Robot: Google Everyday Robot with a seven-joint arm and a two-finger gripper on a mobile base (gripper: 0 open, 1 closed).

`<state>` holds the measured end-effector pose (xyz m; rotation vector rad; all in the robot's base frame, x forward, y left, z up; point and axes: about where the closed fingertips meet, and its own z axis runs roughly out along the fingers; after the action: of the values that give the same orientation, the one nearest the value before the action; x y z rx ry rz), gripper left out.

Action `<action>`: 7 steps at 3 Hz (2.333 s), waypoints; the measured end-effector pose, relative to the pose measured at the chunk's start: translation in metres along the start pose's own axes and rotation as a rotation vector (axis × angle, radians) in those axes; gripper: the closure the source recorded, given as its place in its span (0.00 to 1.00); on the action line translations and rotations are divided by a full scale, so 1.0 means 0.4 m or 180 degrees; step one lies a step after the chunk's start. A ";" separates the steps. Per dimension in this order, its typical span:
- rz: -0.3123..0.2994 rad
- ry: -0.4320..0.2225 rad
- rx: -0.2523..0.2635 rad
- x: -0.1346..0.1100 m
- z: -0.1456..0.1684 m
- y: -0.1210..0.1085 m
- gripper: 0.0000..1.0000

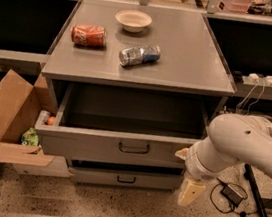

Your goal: Close top drawer

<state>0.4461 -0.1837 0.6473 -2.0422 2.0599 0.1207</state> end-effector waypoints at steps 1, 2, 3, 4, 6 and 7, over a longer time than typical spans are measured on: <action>-0.0046 -0.0059 0.0079 0.004 0.002 -0.076 0.41; -0.0031 -0.0098 0.0169 0.015 -0.001 -0.150 0.65; -0.0002 -0.0063 0.0258 0.022 0.004 -0.206 0.88; 0.0056 -0.0032 0.0323 0.030 0.017 -0.247 1.00; 0.0163 -0.0139 0.0379 0.040 0.037 -0.315 0.74; 0.0180 -0.0183 0.0371 0.042 0.042 -0.331 0.51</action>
Offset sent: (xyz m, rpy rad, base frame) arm 0.0974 -0.0143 0.0112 0.0466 -0.0915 -0.0143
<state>0.5798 -0.1992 0.6417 -1.8912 2.0405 0.0664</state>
